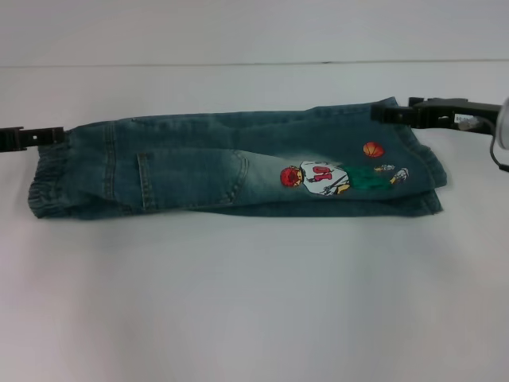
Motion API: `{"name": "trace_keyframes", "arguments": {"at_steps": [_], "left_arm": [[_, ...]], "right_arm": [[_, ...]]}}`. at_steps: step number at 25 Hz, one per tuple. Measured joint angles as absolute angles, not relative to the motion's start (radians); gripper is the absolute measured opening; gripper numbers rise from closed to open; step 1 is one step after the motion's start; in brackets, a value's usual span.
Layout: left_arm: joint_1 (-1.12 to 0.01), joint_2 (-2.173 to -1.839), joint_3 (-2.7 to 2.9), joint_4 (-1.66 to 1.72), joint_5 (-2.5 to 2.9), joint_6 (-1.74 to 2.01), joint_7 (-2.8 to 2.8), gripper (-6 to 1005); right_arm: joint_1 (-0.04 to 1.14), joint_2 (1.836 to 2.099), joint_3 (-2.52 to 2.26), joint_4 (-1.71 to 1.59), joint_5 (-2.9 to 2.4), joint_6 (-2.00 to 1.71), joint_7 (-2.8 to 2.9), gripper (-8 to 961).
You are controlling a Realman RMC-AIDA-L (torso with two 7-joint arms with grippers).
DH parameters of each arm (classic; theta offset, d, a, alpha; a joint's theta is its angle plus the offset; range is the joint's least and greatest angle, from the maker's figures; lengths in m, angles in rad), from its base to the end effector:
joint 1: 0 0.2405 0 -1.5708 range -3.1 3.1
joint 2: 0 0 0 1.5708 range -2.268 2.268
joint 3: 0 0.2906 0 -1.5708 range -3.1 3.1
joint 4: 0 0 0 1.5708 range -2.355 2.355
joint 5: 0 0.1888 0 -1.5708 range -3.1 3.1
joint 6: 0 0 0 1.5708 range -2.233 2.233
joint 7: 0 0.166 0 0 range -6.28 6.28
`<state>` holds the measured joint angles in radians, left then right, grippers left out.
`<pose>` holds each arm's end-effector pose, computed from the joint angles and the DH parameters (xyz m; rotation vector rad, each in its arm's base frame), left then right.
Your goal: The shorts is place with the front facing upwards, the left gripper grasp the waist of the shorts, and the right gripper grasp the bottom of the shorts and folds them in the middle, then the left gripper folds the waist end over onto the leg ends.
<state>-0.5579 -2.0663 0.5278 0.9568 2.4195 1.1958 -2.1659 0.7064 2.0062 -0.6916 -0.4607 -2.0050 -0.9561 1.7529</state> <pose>-0.3387 0.3968 0.0480 -2.0111 -1.3120 -0.3137 0.2945 0.4390 -0.0188 -2.2068 1.1239 0.4921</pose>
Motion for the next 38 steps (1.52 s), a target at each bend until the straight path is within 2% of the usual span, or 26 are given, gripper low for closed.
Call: {"name": "trace_keyframes", "arguments": {"at_steps": [2, 5, 11, 15, 19, 24, 38], "left_arm": [[-0.544, -2.059, 0.528, 0.965, 2.370, 1.263, -2.136, 909], [-0.527, -2.044, 0.502, 0.967, 2.285, 1.398, -2.065, 923], [-0.528, -2.028, 0.439, 0.949, 2.227, 1.657, -1.926, 922], [-0.532, -2.024, 0.470, 0.948, 2.301, 1.714, -1.893, 921], [-0.547, -2.015, 0.470, 0.955, 2.467, 1.669, -1.906, 920], [-0.557, -2.010, 0.472, 0.963, 2.636, 1.486, -1.965, 920], [-0.612, -2.033, 0.589, 0.892, 2.673, 1.331, -1.987, 917]], "right_arm": [[0.672, 2.005, -0.685, -0.505, -1.973, -1.100, 1.751, 879], [0.622, 1.996, -0.683, -0.557, -1.918, -1.328, 1.722, 952], [0.592, 1.962, -0.694, -0.567, -1.894, -1.730, 1.638, 951], [0.578, 1.952, -0.717, -0.562, -1.898, -1.840, 1.614, 951], [0.566, 1.952, -0.733, -0.559, -1.901, -1.861, 1.610, 952], [0.566, 1.965, -0.736, -0.558, -1.935, -1.854, 1.604, 952], [0.568, 1.973, -0.736, -0.553, -1.947, -1.823, 1.598, 951]]}}
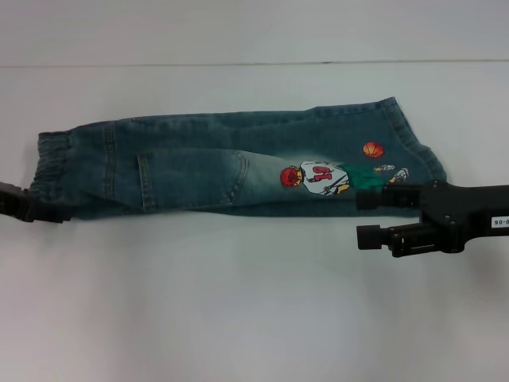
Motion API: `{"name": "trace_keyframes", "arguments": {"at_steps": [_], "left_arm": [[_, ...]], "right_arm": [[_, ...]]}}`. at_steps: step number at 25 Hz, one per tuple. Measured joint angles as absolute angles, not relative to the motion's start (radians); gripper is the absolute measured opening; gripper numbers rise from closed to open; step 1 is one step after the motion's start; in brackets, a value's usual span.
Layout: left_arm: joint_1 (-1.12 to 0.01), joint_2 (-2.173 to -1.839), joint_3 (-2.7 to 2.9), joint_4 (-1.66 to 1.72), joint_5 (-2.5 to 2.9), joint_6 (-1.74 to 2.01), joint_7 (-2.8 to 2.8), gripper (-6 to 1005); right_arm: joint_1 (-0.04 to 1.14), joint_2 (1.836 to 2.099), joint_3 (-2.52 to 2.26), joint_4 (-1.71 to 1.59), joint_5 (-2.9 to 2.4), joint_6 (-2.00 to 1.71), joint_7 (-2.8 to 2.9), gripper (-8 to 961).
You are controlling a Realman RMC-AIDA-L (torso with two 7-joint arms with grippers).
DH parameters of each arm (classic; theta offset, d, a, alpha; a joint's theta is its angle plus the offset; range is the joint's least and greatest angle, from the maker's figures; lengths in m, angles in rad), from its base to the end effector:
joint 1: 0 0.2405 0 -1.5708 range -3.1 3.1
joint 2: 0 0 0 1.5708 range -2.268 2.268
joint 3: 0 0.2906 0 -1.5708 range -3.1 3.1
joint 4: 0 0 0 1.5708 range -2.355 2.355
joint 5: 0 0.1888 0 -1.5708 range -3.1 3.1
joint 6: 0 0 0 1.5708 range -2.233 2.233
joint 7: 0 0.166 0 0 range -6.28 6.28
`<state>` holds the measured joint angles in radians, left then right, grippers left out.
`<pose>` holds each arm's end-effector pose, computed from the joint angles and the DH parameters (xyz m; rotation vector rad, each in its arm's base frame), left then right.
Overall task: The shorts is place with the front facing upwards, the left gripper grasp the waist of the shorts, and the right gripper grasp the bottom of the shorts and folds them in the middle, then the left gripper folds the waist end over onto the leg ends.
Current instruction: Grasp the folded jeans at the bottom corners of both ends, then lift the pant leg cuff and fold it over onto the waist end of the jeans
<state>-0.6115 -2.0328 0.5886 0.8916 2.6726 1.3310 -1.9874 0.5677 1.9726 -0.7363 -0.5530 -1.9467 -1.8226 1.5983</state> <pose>-0.3492 0.3780 0.0259 -2.3346 -1.1403 0.1327 0.2510 0.3132 -0.0082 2.8368 -0.8695 -0.8640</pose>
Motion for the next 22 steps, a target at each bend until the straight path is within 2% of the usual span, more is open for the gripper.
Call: {"name": "trace_keyframes", "arguments": {"at_steps": [2, 8, 19, 22], "left_arm": [[-0.617, -2.033, 0.600, 0.888, 2.673, 1.321, -1.990, 772], [-0.624, -2.034, 0.608, 0.888, 2.674, 1.318, -1.989, 529], [-0.626, -2.031, 0.618, 0.903, 2.673, 1.326, -1.985, 287], [-0.626, -2.031, 0.618, 0.920, 2.665, 1.340, -1.981, 153]], "right_arm": [[0.567, 1.973, -0.736, -0.553, -1.947, -1.819, 1.597, 952], [0.570, 1.973, -0.739, -0.540, -1.947, -1.813, 1.587, 952], [0.574, 1.974, -0.749, -0.540, -1.948, -1.774, 1.584, 946], [0.574, 1.978, -0.752, -0.540, -1.948, -1.745, 1.581, 905]]}}
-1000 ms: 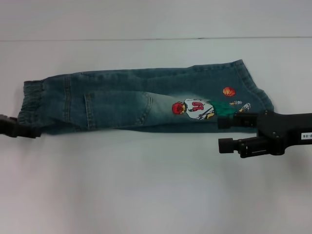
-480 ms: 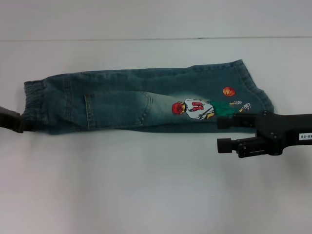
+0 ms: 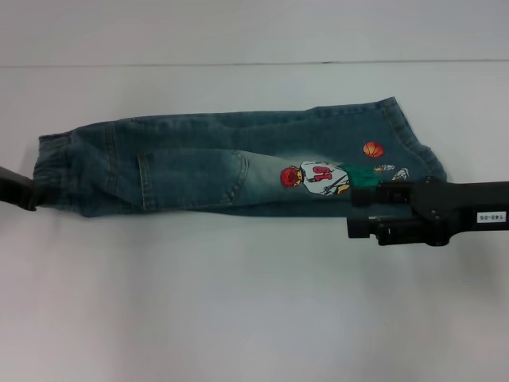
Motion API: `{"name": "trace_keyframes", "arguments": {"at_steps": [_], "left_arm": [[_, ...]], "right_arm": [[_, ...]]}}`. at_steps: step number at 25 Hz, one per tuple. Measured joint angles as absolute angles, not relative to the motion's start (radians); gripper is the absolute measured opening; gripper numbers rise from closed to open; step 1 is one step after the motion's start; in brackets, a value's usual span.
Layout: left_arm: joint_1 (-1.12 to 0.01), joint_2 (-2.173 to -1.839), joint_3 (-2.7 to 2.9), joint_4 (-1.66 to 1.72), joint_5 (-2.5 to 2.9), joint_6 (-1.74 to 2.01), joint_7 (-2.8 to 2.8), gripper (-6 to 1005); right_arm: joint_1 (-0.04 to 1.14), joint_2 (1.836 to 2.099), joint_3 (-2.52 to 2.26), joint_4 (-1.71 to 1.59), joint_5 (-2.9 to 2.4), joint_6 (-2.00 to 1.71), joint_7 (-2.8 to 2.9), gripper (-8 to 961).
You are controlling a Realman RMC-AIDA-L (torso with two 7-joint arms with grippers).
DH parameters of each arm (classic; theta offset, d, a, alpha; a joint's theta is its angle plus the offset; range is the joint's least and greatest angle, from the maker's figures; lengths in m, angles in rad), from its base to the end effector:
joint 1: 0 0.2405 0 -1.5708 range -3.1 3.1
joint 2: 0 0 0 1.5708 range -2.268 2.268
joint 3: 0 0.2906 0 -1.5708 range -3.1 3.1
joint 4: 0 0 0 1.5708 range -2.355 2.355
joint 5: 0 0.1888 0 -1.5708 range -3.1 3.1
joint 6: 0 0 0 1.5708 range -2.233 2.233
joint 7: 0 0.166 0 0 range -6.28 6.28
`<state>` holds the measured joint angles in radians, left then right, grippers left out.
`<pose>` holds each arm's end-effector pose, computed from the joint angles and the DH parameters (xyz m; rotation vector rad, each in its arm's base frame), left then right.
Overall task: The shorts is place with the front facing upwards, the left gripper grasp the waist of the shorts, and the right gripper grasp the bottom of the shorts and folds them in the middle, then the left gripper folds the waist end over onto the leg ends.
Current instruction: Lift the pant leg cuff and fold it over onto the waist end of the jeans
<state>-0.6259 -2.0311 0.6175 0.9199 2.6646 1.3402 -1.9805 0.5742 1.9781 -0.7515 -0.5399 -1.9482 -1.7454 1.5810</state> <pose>-0.3385 0.3861 0.0294 -2.3597 -1.0722 0.1459 0.2550 0.3220 -0.0160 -2.8910 0.8954 0.8382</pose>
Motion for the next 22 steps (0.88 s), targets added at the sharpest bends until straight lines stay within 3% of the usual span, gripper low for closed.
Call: {"name": "trace_keyframes", "arguments": {"at_steps": [2, 7, 10, 15, 22], "left_arm": [[-0.626, -2.031, 0.614, 0.936, 2.661, 1.356, -1.978, 63], [-0.627, -2.022, 0.610, 0.971, 2.617, 1.434, -1.961, 42], [-0.630, -2.006, 0.603, 0.991, 2.545, 1.500, -1.949, 45], [-0.640, -1.987, 0.566, 1.034, 2.406, 1.578, -1.947, 51], [-0.674, -1.962, 0.538, 1.037, 2.257, 1.625, -1.944, 59]], "right_arm": [[0.574, 1.981, -0.756, -0.538, -1.948, -1.722, 1.573, 820], [0.578, 1.993, -0.745, -0.507, -1.938, -1.650, 1.551, 606], [0.578, 2.020, -0.704, -0.504, -1.918, -1.574, 1.548, 476], [0.577, 2.081, -0.663, -0.480, -1.825, -1.427, 1.487, 349], [0.591, 2.093, -0.662, -0.241, -1.479, -1.209, 1.215, 158]]}}
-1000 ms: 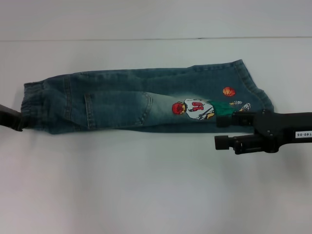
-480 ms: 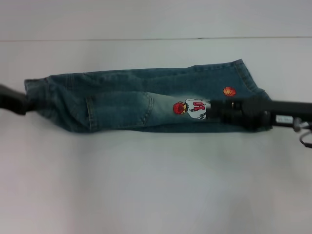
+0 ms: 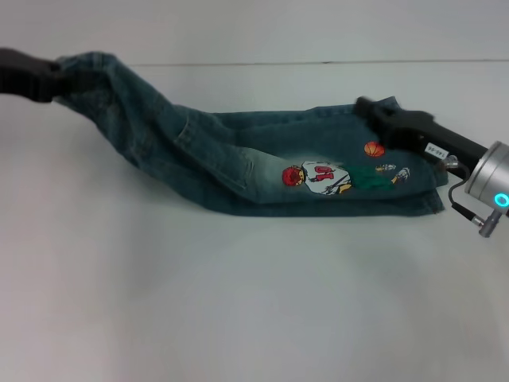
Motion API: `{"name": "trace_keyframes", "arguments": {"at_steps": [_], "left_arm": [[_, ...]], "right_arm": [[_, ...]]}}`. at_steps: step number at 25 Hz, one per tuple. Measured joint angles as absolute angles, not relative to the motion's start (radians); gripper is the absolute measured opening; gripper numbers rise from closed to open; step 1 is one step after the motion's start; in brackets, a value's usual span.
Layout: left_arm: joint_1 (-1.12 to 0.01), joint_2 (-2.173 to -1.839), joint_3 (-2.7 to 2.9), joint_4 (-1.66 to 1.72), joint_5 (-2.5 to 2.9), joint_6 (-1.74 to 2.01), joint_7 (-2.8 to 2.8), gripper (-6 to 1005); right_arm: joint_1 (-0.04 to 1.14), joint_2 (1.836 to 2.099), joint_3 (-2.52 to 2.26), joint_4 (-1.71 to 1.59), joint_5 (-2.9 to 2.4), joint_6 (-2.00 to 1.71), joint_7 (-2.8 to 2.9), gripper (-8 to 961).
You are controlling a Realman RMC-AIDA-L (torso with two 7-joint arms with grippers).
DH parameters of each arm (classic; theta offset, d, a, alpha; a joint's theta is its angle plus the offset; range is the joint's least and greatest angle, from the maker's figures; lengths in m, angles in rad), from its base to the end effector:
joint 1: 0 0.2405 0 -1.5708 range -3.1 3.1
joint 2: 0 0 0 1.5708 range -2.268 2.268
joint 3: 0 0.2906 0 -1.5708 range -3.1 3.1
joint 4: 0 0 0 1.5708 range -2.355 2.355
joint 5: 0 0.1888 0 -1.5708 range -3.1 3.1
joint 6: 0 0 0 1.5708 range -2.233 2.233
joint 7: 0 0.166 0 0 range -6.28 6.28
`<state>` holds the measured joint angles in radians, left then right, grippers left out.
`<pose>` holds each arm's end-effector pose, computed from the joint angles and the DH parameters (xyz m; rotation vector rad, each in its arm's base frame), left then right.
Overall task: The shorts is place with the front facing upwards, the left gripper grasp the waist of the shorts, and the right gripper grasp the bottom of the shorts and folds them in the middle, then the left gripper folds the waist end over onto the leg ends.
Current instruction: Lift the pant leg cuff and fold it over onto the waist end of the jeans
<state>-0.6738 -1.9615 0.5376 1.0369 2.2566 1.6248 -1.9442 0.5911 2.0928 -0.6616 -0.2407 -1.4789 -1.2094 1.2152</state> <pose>-0.2466 0.4044 0.0803 -2.5191 -0.8495 -0.4123 0.2713 0.3829 -0.0551 -2.1413 0.9842 1.0440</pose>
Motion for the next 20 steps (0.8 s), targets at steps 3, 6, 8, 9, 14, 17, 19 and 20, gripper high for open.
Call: {"name": "trace_keyframes", "arguments": {"at_steps": [3, 6, 8, 9, 14, 17, 19, 20], "left_arm": [[-0.684, -1.959, 0.537, 1.034, 2.224, 1.626, -1.945, 63], [-0.694, -1.958, 0.537, 1.032, 2.175, 1.632, -1.952, 66], [-0.701, -1.958, 0.538, 1.031, 2.131, 1.648, -1.957, 69], [-0.707, -1.958, 0.539, 1.030, 2.109, 1.660, -1.958, 70], [-0.738, -1.964, 0.553, 1.010, 2.002, 1.707, -1.959, 75], [-0.758, -1.966, 0.578, 0.984, 1.973, 1.711, -1.954, 79], [-0.771, -1.968, 0.593, 0.971, 1.971, 1.707, -1.952, 81], [-0.776, -1.970, 0.599, 0.968, 1.971, 1.705, -1.951, 82]], "right_arm": [[0.592, 2.097, -0.658, -0.130, -1.271, -1.178, 1.027, 43], [0.600, 2.100, -0.652, -0.048, -1.105, -1.168, 0.864, 2], [0.611, 2.102, -0.639, -0.012, -1.033, -1.153, 0.780, 1], [0.619, 2.104, -0.628, 0.003, -1.007, -1.137, 0.740, 0], [0.691, 2.109, -0.532, 0.069, -0.947, -1.005, 0.557, -1], [0.764, 2.111, -0.510, 0.114, -0.952, -0.941, 0.474, -1], [0.825, 2.112, -0.519, 0.150, -0.986, -0.908, 0.452, -1], [0.852, 2.111, -0.518, 0.166, -1.016, -0.895, 0.450, -1]]}}
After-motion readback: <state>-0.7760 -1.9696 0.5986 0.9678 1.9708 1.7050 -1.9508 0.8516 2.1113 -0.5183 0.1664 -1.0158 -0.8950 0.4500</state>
